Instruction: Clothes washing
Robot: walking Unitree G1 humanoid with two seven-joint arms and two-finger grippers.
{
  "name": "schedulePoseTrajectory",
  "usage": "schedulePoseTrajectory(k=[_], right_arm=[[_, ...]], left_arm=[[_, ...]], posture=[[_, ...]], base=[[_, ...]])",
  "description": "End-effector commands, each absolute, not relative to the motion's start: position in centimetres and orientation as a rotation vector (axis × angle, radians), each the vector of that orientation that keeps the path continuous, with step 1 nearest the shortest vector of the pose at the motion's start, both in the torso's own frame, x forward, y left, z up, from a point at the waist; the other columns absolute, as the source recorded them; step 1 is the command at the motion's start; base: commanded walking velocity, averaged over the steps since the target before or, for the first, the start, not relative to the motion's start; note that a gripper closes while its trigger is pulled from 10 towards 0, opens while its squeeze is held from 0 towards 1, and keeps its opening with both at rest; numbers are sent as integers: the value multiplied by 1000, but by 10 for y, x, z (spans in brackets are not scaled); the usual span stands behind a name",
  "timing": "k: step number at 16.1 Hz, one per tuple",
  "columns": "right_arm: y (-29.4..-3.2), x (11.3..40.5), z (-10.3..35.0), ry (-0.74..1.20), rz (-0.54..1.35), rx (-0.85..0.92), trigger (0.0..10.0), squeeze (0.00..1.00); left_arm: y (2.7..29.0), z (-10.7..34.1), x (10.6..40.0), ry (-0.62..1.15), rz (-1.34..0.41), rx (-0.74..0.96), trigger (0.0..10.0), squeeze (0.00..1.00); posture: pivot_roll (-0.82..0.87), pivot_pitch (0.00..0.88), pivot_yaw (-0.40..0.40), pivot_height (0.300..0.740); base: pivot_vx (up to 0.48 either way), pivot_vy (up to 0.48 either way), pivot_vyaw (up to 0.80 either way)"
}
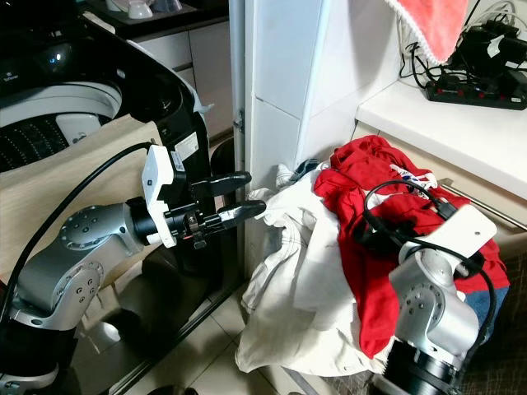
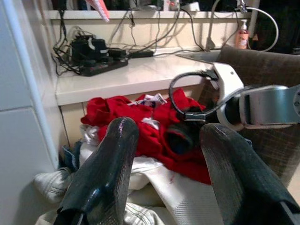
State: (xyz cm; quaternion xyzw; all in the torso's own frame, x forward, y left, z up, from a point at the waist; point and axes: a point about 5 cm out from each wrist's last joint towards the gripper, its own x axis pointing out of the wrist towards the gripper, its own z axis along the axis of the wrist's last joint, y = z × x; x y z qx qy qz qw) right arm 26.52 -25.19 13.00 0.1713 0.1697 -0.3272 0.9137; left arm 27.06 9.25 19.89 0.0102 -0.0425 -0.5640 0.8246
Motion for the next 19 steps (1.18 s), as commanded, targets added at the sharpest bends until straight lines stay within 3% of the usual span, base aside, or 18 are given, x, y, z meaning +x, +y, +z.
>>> schedulePoseTrajectory(k=[1, 4, 9, 13, 18, 19], right_arm=[[-246, 269, 141, 304, -595, 301, 10000, 0], [-249, 270, 157, 233, -594, 253, 10000, 0], [-242, 246, 156, 126, -592, 264, 10000, 0], [-249, 229, 134, 172, -693, 366, 10000, 0], [-248, 241, 117, 301, -620, 406, 10000, 0], [-247, 243, 115, 312, -602, 427, 8353, 0]], left_arm=[[91, 202, 268, -97, -1225, 18, 10000, 0], [89, 205, 267, -99, -1252, 7, 10000, 0], [89, 205, 264, -82, -1295, -5, 10000, 0], [89, 204, 262, -63, -1331, -11, 10000, 0], [85, 200, 255, -25, -1392, -6, 10000, 0], [85, 199, 254, -23, -1394, -1, 10000, 0]], posture=[[-118, 0, 1, 740], [-126, 0, 2, 740], [-130, 0, 5, 740], [-133, 0, 9, 740], [-133, 0, 9, 740], [-133, 0, 9, 740]], base=[[0, 0, 0], [0, 0, 0], [0, 0, 0], [0, 0, 0], [0, 0, 0], [0, 0, 0]])
